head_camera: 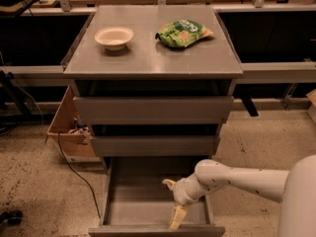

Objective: Close bottom drawer

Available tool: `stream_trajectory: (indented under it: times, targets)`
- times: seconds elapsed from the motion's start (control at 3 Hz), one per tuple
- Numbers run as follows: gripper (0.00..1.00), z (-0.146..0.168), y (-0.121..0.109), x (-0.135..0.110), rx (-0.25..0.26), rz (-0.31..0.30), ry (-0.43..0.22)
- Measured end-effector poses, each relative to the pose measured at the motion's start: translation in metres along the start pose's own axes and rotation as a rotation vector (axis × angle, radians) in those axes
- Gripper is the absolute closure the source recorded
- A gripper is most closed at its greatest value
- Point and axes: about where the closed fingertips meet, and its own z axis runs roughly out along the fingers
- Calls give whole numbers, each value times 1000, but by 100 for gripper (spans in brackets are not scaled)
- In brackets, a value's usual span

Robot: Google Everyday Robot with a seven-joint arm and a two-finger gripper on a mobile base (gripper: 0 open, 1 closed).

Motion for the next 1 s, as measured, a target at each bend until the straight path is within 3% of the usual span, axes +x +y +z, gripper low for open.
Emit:
stream_trajectory:
  times: [0.33,0.67,1.0]
  targets:
    - [0,34,8,23,-38,31,-15]
    - [0,34,9,23,-39,31,-15]
    - [0,59,9,58,3,90,31]
